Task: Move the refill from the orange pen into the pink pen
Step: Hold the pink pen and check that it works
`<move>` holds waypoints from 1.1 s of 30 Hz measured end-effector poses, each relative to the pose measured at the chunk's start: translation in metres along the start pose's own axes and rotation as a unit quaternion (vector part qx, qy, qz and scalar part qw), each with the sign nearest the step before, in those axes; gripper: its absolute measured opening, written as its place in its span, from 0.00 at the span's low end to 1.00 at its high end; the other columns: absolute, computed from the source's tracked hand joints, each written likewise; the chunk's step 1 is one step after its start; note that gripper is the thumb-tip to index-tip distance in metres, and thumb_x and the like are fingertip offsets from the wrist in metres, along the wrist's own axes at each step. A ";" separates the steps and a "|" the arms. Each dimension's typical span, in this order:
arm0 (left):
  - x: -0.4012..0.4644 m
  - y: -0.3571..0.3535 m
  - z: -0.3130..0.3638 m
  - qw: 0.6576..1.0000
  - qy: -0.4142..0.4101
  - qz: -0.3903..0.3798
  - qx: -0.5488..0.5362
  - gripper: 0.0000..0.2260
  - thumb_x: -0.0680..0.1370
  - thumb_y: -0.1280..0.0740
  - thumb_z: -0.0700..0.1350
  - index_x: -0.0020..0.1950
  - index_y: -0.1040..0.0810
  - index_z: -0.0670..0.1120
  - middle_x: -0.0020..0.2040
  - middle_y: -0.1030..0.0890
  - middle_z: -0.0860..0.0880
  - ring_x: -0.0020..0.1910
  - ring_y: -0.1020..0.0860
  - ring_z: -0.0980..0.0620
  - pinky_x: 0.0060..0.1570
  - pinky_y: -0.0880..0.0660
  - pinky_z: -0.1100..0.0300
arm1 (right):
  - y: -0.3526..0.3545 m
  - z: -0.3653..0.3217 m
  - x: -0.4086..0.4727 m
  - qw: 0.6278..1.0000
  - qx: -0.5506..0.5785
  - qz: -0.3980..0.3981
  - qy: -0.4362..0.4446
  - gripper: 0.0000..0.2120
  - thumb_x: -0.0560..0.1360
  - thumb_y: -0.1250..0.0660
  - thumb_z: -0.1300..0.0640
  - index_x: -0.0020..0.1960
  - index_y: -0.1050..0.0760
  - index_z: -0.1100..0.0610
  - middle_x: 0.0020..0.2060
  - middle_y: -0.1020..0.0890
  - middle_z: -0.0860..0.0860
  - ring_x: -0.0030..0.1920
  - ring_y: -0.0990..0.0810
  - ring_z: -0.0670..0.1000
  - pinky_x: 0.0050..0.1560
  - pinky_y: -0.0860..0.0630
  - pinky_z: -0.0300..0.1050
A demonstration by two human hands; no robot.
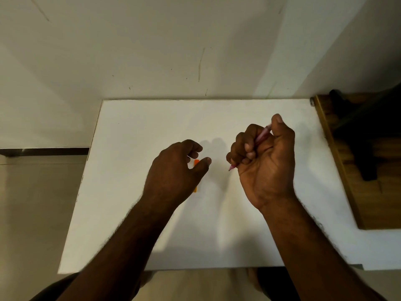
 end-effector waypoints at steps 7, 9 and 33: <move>0.000 -0.001 0.000 1.000 -0.002 -0.005 0.002 0.14 0.76 0.29 0.58 0.58 0.20 0.55 0.50 0.18 0.59 0.49 0.21 0.59 0.46 0.29 0.62 | 0.002 0.000 0.000 1.000 0.011 -0.001 -0.008 0.27 0.78 0.49 0.41 0.27 0.29 0.56 0.25 0.39 0.52 0.26 0.38 0.50 0.33 0.41 0.49; 0.000 -0.002 0.000 1.000 -0.003 -0.006 0.004 0.14 0.76 0.30 0.59 0.58 0.20 0.55 0.50 0.18 0.59 0.49 0.21 0.59 0.46 0.30 0.62 | 0.002 0.001 0.000 1.000 0.013 -0.001 -0.010 0.28 0.78 0.49 0.40 0.28 0.28 0.56 0.25 0.36 0.51 0.26 0.37 0.50 0.33 0.40 0.49; 0.000 -0.005 -0.003 1.000 0.007 -0.014 0.004 0.13 0.75 0.29 0.59 0.57 0.19 0.56 0.50 0.18 0.59 0.49 0.21 0.58 0.42 0.31 0.65 | 0.005 0.002 -0.001 0.998 0.056 0.014 -0.024 0.27 0.80 0.49 0.42 0.31 0.33 0.58 0.26 0.39 0.51 0.30 0.43 0.51 0.34 0.41 0.49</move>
Point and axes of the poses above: each hand's wrist, its own x-axis towards the middle knuckle, its own y-axis out of the back of the hand, z = x × y, the point moved 5 cm from there along x, towards the middle knuckle
